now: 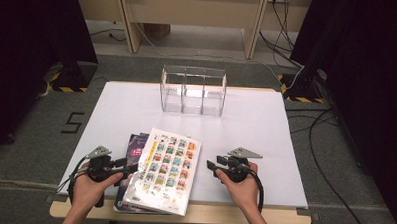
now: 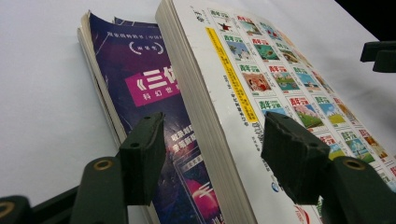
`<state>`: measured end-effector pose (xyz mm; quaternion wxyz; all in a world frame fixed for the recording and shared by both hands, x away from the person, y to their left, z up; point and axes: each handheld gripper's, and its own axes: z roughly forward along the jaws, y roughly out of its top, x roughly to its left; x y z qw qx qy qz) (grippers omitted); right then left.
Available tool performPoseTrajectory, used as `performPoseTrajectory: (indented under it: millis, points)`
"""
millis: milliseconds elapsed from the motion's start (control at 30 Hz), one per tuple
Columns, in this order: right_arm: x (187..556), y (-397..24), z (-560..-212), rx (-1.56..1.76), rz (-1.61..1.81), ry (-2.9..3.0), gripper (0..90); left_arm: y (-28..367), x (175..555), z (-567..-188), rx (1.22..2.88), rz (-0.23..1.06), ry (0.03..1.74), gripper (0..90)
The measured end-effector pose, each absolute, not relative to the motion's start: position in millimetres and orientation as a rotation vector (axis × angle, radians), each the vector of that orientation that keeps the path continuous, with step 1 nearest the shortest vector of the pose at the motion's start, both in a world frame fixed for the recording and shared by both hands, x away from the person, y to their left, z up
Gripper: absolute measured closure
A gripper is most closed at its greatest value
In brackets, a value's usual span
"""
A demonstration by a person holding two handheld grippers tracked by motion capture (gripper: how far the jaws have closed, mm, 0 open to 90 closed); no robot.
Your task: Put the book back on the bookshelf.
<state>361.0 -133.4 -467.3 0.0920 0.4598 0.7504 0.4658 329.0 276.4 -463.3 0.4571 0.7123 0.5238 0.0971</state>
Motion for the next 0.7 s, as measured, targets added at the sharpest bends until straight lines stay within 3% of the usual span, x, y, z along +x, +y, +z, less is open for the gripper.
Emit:
performPoseTrajectory:
  millis: [700]
  points:
    - [366.3, -99.5, -467.9, 1.415, 1.384, 2.412, 51.2, 258.9, 352.3, -465.1, 1.806, 0.110, 1.331, 40.6]
